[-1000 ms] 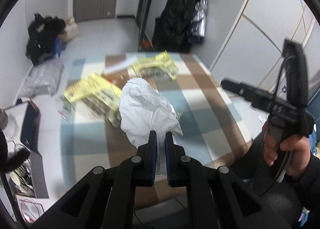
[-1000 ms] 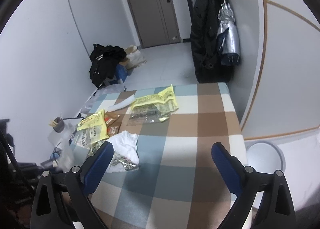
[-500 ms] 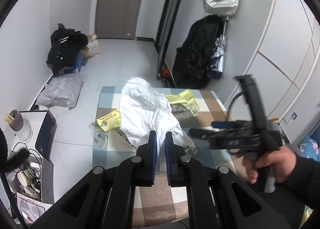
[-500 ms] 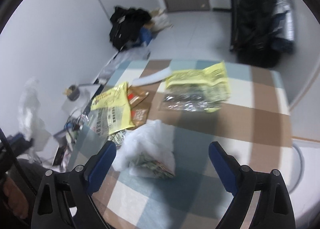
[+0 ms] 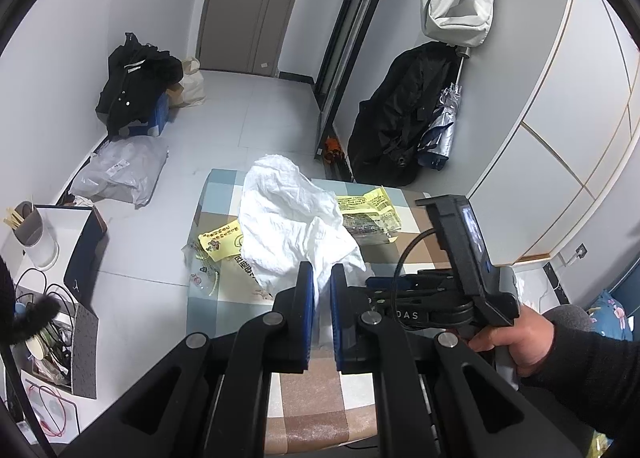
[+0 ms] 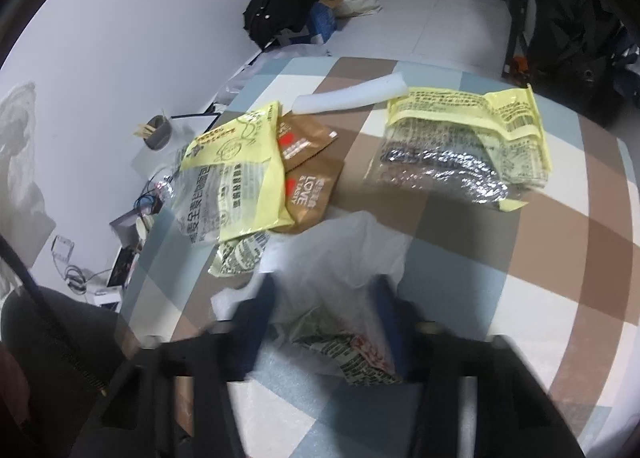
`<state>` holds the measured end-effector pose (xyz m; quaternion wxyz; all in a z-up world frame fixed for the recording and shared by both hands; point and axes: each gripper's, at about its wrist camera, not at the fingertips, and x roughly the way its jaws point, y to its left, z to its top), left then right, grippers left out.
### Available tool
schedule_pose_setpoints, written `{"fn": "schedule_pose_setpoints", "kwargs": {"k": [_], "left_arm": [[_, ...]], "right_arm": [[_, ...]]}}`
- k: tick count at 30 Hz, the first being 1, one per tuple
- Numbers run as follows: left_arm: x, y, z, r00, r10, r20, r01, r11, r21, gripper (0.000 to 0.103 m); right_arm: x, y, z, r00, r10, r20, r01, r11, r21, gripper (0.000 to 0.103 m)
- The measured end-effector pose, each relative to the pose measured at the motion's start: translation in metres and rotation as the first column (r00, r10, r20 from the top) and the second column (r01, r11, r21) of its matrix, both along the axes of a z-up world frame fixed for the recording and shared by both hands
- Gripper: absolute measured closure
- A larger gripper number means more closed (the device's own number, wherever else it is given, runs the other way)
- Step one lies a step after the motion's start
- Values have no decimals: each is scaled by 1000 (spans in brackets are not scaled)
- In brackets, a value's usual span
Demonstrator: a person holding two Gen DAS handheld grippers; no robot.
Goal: Collect trash
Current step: 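Lift the tissue with the left tool while the right tool grasps another tissue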
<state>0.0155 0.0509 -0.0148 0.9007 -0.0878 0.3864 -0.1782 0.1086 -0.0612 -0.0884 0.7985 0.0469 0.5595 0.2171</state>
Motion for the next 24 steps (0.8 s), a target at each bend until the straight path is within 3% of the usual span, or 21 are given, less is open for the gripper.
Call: {"fn": "schedule_pose_setpoints", "kwargs": {"k": [5,8,14,21,24], "left_arm": [[1,-3,0,1000,2,-5,-2,1000,8,99],[0,-5,0,1000,3,-4,-3,1000,15,99],[0,-8,-2,1000,6,-10,-6,1000,28,99],[1,-9,-5,1000,3,-20,-2,999,40,99],[2,-10,-5,1000,2,-23,-1,999,41,99]], "right_arm": [[-5,-3,5,1000,-14,21,14,999,31,99],[-8,-3,7,999,-13,42,12,1000,21,102],[-11,-22,23,993,-80,92,76,996,53,103],[-11,-34,24,991,-100,86,97,995,35,98],[-10,-33,20,992,-96,81,96,995,0,73]]}}
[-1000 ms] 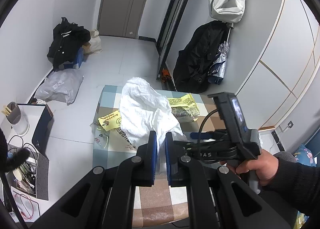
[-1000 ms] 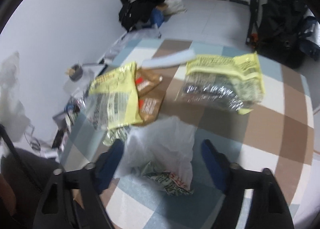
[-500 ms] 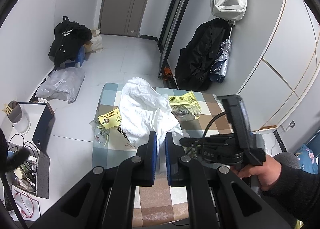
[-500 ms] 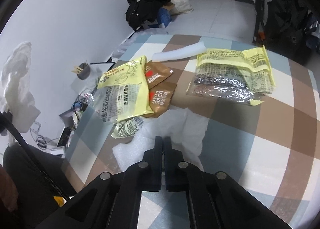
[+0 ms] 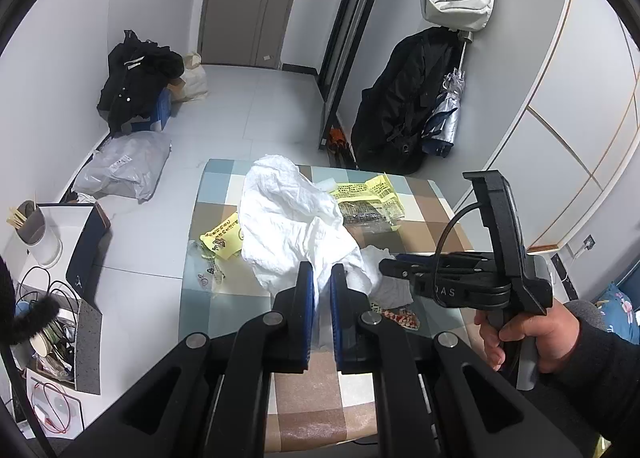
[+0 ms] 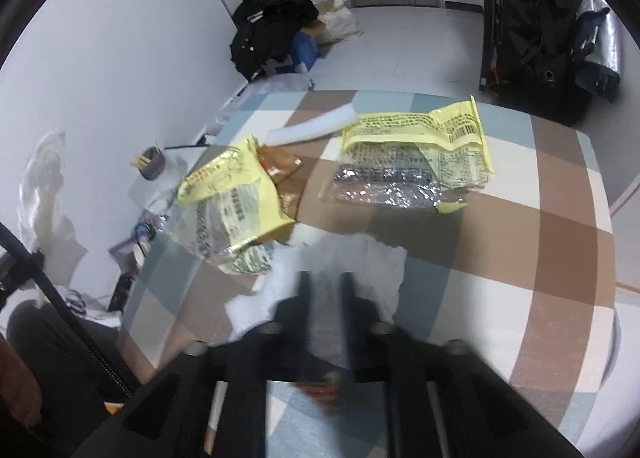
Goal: Collect trash
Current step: 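Lift the tissue with the left tool while the right tool grasps another tissue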
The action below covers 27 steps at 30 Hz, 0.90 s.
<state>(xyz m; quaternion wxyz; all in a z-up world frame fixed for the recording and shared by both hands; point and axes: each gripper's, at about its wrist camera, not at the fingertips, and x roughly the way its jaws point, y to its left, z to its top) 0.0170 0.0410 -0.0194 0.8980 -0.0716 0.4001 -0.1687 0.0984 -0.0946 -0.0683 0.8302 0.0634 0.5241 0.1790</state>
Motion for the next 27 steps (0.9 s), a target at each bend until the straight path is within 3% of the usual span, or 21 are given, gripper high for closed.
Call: {"fn": "schedule_pose_setpoints", "kwargs": {"k": [1,2,4,7,13,15,17,18,20,22,27], "left_arm": [[0,0,0,1000,-1,-1,1,1000,-1,99],[0,0,0,1000,-1,-1,1,1000,-2,99],[1,0,-1,1000,0,-4,0,1000,-3,99],[2,-1,-2,1000,-4,-10,4,1000,-5,99],[2,0,-2,1000,-8,-15,8,1000,-8,99],[3,0,-2,1000,-7,-16,7,1000,-11,99],[3,0,-2,1000,-5,-18,5,1000,-17,99],[4,1,-1,1000,-5,-18,5,1000,-21,99],[4,0,-1,1000,-3,-17,3,1000,-24,99],[4,0,-1,1000,-4,-18,3,1000,-29,99],[2,0,-1,1000,-4,-15,3,1000,-28,99]], "right_arm": [[-1,-1,1,1000,-12,14,12,1000,-14,52],[-2,-2,2,999,-23,30,24,1000,-16,37],[-4,-4,4,998,-35,56,36,999,-7,35],[-4,-4,-3,998,-53,39,55,998,-34,20],[4,1,-27,998,-54,-37,53,998,-33,20],[5,-4,-26,996,-78,-37,78,997,-1,30],[6,-8,-26,996,-70,-53,74,996,58,54],[6,-10,-25,996,-66,-65,71,994,83,58],[3,-10,-22,997,-48,-55,54,993,107,78],[0,-7,-17,999,-41,-30,44,994,101,92],[-8,-12,-8,998,-59,8,57,992,115,96]]}}
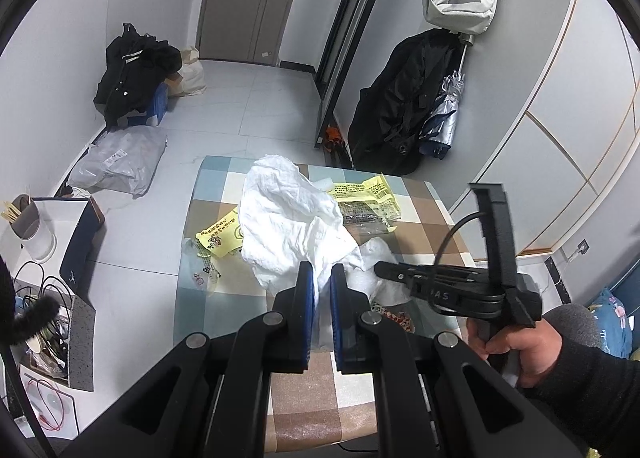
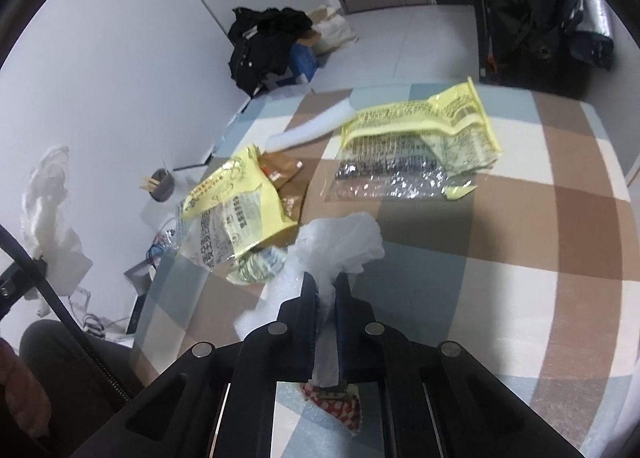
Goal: Collect trash
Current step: 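Lift the tissue with the left tool while the right tool grasps another tissue, then carry both tissues over the trash bin and open both tools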
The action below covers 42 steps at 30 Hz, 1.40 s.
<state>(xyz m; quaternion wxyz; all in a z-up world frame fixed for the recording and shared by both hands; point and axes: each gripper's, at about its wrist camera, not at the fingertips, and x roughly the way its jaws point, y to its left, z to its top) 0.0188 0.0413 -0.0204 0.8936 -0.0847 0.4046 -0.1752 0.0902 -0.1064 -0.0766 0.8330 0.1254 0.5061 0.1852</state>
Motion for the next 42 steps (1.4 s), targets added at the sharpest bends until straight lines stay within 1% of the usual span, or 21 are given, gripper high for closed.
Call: {"fn": "schedule_pose_setpoints", "kwargs": {"k": [4,8,13,15,17,18,19,21,26,31,34,37,39,42], "left_arm": [[0,-1,0,1000,5,-3,-5,1000,3,99],[0,-3,-1,1000,10,-5,-10,1000,11,99],[0,-6,-2,1000,11,0,-11,1000,23,99],[0,-7,-3,1000,11,-5,-11,1000,29,99],[1,-9,-4,1000,10,-10,-10,999,34,99],[1,-11,-3,1000,10,-9,-10,999,35,99],[1,-12,-3,1000,9,-7,-9,999,36,99],[2,-14,-3,1000,8,-8,-8,999,41,99],[4,-22,-4,1000,3,-14,-2,999,43,99],[7,-44,5,999,-48,-8,48,998,44,99],[9,-67,17,994,-105,-12,105,994,23,99],[9,-95,31,985,-172,8,172,985,18,99],[9,-122,40,973,-230,20,230,973,12,99],[14,-159,46,952,-305,13,305,952,9,99]], "right_arm": [[-6,1,18,998,-1,59,1,1000,6,97],[-6,2,35,994,1,109,0,1000,-16,97],[-13,2,50,990,21,142,-15,999,-44,97],[-13,4,49,992,42,117,-37,998,-43,97],[-9,2,38,997,71,19,-71,997,-24,97],[-8,-4,37,998,65,-3,-65,998,19,97],[-7,-11,38,999,50,-14,-49,997,67,97],[-8,-20,43,1000,19,-13,-18,997,75,97],[-16,-38,66,997,3,71,-9,996,87,97],[-32,-68,98,985,-50,165,30,992,124,97],[-44,-93,120,973,-84,215,58,990,127,97],[-62,-123,140,955,-123,271,99,990,101,97],[-74,-143,150,942,-145,304,128,989,75,97],[-91,-177,162,920,-183,348,184,982,30,97]]}}
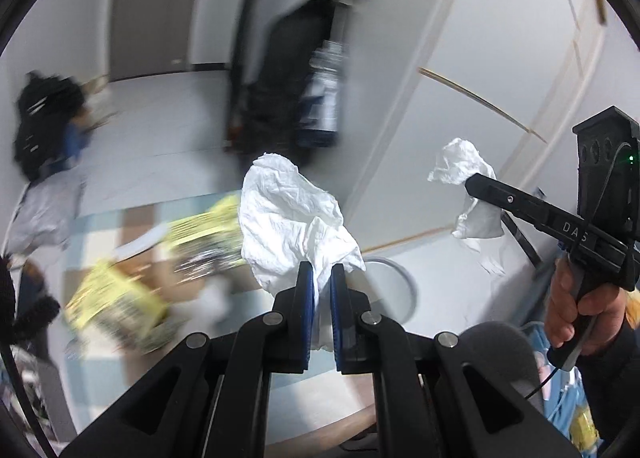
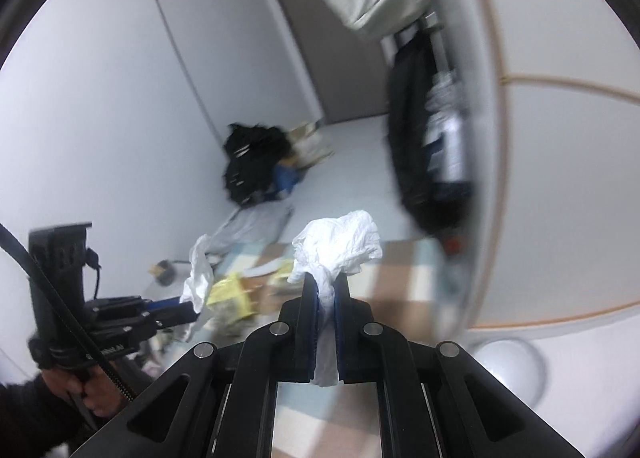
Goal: Collect trash
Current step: 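Carry both tissues over the trash bin and open both tools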
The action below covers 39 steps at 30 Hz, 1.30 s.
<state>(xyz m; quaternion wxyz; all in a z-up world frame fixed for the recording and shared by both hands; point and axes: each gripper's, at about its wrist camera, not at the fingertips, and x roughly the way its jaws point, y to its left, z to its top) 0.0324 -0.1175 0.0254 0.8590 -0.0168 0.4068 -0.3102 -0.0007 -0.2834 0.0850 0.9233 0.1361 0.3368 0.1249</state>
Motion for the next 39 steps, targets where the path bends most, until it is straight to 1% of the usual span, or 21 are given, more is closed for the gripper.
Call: {"fn": "schedule_pose_setpoints", "kwargs": {"k": [3,6,8,12,14,15,17,19,21,23,24,25,26,28,30,33,35,36,37,38,39], "left_arm": [[5,-42,-2,997,-73,-16,73,997,6,99],[10,-82,-8,990,-135,-41,136,991,12,99],[12,-107,-13,983,-178,-51,180,983,26,99],[16,-157,-30,959,-267,-97,272,961,43,99],[20,-179,-40,947,-300,-119,308,950,58,99],[22,-190,-49,938,-318,-139,329,942,64,99],[27,-207,-64,917,-350,-189,368,927,68,99],[32,-219,-78,903,-369,-222,395,915,83,99],[35,-232,-95,882,-387,-270,426,899,102,99],[39,-242,-110,863,-395,-314,445,889,104,99],[43,-245,-118,855,-398,-333,449,889,91,99],[46,-249,-123,851,-397,-345,450,889,88,99],[49,-252,-128,850,-389,-354,448,888,102,99],[55,-258,-139,847,-373,-378,442,890,113,99],[61,-263,-148,836,-361,-414,437,894,102,99],[64,-271,-160,823,-344,-453,431,896,103,99],[63,-276,-163,818,-331,-471,428,897,113,99],[64,-278,-167,817,-325,-477,426,897,120,99],[64,-280,-166,815,-321,-481,427,896,124,99],[65,-282,-168,814,-315,-487,425,896,130,99],[65,-284,-171,813,-307,-495,421,897,136,99]], "right_arm": [[-16,-37,2,997,-70,13,70,998,-7,97],[-30,-74,-7,988,-152,7,152,988,-33,97],[-38,-99,-18,979,-205,-8,205,978,-32,97],[-48,-146,-50,954,-291,-69,291,957,-10,97],[-50,-168,-72,939,-325,-109,327,945,1,97],[-52,-175,-79,934,-335,-126,339,941,10,97],[-52,-192,-103,917,-356,-179,368,929,37,97],[-47,-206,-125,901,-370,-224,389,920,46,97],[-43,-217,-148,887,-371,-273,403,913,68,97],[-34,-225,-178,869,-363,-336,417,903,104,97],[-29,-228,-188,868,-345,-356,414,899,139,97],[-25,-230,-203,865,-321,-385,416,888,194,97],[-19,-232,-218,857,-308,-414,427,873,235,97],[-16,-236,-245,845,-280,-455,438,851,291,97],[-6,-237,-266,832,-267,-486,447,841,304,97],[10,-236,-292,811,-248,-530,446,849,284,94],[16,-238,-306,800,-238,-551,446,850,280,94],[10,-242,-311,794,-239,-559,451,849,277,93],[12,-242,-319,783,-241,-573,457,848,268,91],[14,-243,-325,771,-244,-588,464,848,256,86],[8,-243,-331,763,-248,-596,469,848,248,83]]}}
